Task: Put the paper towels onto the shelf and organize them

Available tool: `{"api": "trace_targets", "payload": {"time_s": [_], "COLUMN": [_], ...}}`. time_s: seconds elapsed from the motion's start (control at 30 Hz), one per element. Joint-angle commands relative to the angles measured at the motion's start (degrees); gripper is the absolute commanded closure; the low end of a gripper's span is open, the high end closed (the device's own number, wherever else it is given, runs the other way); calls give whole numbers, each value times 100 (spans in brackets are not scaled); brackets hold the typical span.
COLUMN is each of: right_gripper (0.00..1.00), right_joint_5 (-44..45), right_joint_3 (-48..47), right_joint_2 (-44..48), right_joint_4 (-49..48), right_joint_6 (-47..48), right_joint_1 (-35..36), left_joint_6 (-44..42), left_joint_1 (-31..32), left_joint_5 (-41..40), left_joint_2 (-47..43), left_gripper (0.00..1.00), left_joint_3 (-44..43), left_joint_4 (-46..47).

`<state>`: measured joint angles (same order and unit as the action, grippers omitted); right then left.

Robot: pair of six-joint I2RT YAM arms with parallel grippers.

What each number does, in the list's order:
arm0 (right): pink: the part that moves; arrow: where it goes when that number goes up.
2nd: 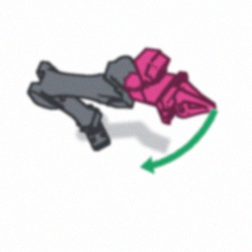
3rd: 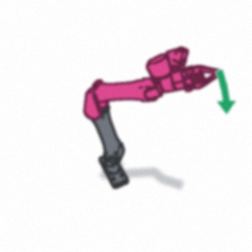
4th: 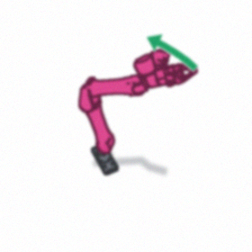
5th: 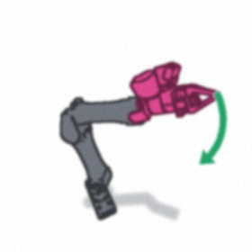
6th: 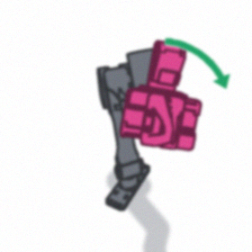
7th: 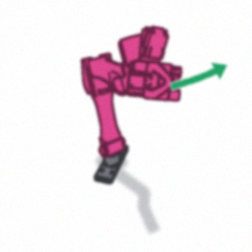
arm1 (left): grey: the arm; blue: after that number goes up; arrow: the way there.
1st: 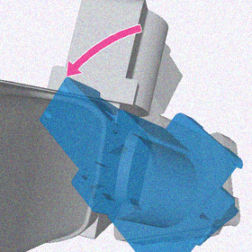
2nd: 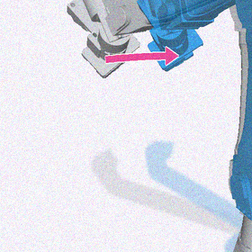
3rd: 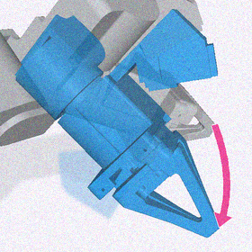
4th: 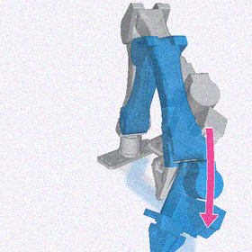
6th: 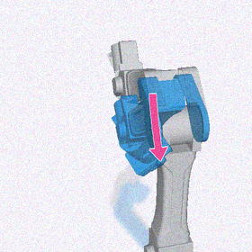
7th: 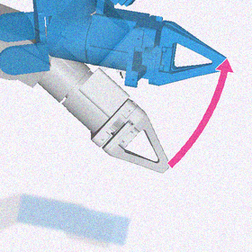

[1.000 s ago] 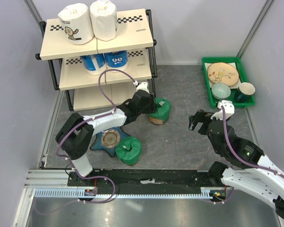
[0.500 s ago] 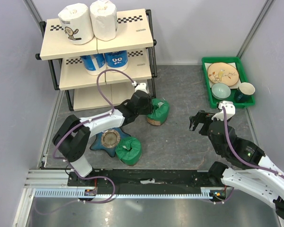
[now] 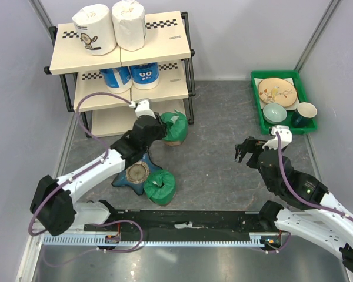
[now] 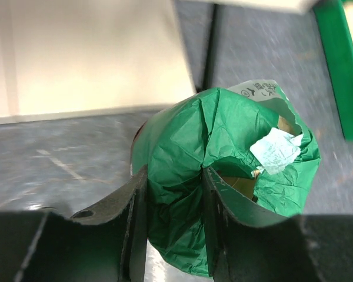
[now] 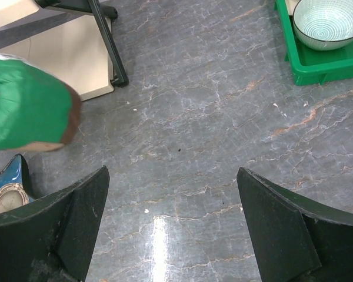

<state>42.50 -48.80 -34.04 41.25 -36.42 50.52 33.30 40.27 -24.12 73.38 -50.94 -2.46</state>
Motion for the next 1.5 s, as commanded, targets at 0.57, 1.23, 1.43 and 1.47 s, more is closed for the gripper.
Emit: {"api": "trace_targets", "payload": {"time_s": [0.57,1.23,1.43,1.47], "right_gripper": [2,2,2,2], "right_joint_5": [30,127,127,136], "right_joint_3": [-25,98,125,125], "right_joint_2": [-85,-67,-103,-103], "right_joint_4": [-118,-100,-100,-100], "right_joint_6": [-23,4,4,4], "right_joint_1": [10,19,10,10], "left_joint_6": [986,1284,1311,1311], "left_joint_1": [-2453,-3183,-3262,-3271], "left_joint_5": [-444,-427,-462,-462], "left_joint_2": [-1230,-176,106,132], "left_gripper": [69,70,70,70], "left_joint_3": [1051,1033,989,981], "left_joint_4": [685,2082,2320,2329]}}
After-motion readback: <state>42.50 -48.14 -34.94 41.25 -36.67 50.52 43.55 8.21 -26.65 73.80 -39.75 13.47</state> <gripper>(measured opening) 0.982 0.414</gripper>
